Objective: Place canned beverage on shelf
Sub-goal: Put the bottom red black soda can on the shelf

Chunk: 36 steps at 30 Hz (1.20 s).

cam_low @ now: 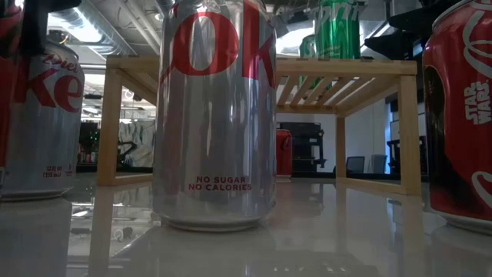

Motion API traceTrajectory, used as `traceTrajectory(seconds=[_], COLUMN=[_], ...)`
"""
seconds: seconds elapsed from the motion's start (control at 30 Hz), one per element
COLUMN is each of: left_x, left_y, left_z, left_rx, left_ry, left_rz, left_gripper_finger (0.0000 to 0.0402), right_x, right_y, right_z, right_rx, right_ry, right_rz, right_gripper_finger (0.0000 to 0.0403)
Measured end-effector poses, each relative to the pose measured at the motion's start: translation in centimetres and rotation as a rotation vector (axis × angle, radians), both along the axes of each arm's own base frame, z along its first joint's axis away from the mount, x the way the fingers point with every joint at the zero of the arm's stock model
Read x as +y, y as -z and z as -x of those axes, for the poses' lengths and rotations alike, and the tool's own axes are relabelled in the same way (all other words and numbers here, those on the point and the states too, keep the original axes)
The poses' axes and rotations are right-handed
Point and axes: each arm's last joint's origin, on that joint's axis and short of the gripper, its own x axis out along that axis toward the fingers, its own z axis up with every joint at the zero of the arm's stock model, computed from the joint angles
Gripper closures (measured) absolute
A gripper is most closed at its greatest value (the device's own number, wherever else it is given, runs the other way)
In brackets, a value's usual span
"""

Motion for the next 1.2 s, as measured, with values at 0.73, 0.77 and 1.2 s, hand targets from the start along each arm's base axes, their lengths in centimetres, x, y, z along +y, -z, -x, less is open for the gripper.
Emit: traceTrajectory(seconds=[0.73, 0.77, 1.2], left_x=[0.9, 1.1, 4.0], left_y=[0.0, 0.0, -3.6], left_z=[-0.8, -1.0, -1.6], left_rx=[0.021, 0.025, -0.002], left_ry=[-0.021, -0.022, -0.045], left_rz=[0.024, 0.029, 0.174], left_gripper_finger=[0.0110, 0.0111, 0.0111], right_x=[0.0, 0.0, 0.0], right_y=[0.0, 0.0, 0.0], right_z=[0.0, 0.0, 0.0], right_rx=[0.000, 0.000, 0.000], right_ry=[0.000, 0.000, 0.000], right_rz=[0.000, 0.000, 0.000], right_gripper_finger=[0.0049, 0.0049, 0.0049])
